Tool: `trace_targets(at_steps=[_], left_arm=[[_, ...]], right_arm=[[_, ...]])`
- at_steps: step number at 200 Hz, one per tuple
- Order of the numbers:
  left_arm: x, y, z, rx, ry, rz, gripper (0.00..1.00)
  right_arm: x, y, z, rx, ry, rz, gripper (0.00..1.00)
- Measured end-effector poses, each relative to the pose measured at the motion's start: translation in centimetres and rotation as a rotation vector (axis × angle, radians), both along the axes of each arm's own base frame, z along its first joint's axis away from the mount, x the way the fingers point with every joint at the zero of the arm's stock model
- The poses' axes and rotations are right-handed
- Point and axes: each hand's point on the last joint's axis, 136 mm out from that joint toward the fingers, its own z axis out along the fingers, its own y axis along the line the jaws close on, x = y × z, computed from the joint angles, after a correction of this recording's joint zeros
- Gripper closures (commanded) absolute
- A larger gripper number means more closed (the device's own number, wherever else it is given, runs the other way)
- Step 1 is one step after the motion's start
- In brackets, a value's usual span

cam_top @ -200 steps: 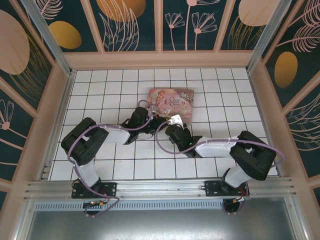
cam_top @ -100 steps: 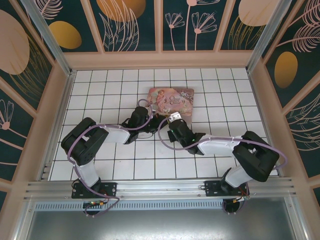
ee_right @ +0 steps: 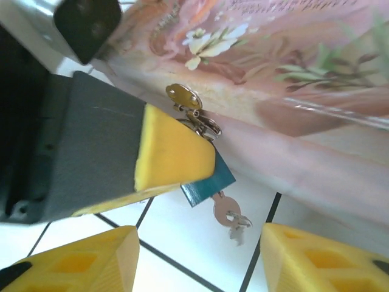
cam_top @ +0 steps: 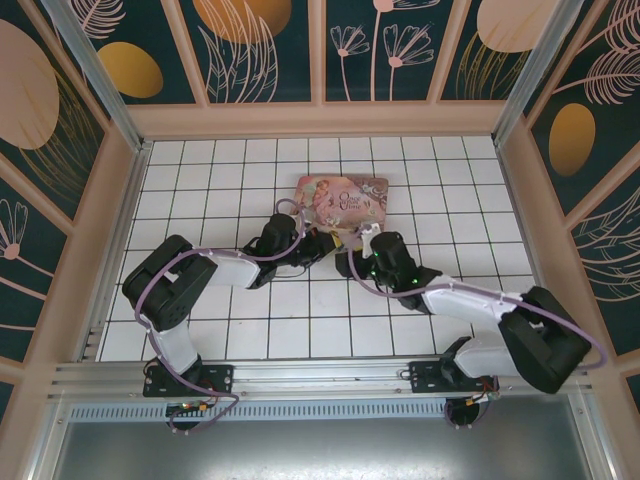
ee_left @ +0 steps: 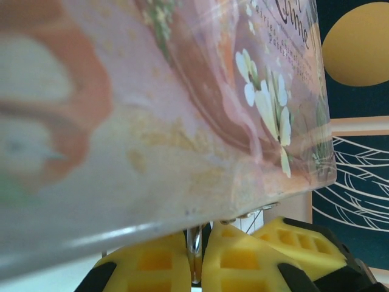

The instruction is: Unlock a padlock with a key

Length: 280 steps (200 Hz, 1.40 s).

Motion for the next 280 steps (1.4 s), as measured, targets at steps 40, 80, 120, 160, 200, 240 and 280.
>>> trace_targets(at_steps=[40,80,120,160,200,240,280], left_arm=[[-0.4,0.3,-1.0,0.046,0.002,-0.017,1.00],[-0.8,0.7,-2.0,0.094,-0.002,-0.039,1.00],[-1.2,0.9,-2.8,0.138,-0.016,-0.063,1.00],[-1.4,1.0,-3.4,0.183,-0.033,-0.092,0.93],[-1.7,1.1,-3.8,0.212,-0.051,-0.117,0.67],[-1.8,1.2,-3.9,0.229,-0.060,-0.126,0.44],[-1.9,1.6,-2.7,0.235,-0.077,-0.121,0.20]], right_arm=[[-1.3,-2.5,-0.8,0.162,0.067,-0.108,0.37],[-2.1,-2.7,-1.2,0.313,0.137,-0.161,0.34],[-1.4,-2.0,-1.0,0.412,0.175,-0.192,0.34],[-0.9,-1.6,-2.9,0.430,0.243,-0.232,0.33],[0.3,-2.0,-3.4,0.470,0.268,-0.285,0.33],[1.4,-2.4,-2.8,0.513,0.273,-0.312,0.33],[3.1,-2.6,-2.1,0.547,0.273,-0.336,0.33]])
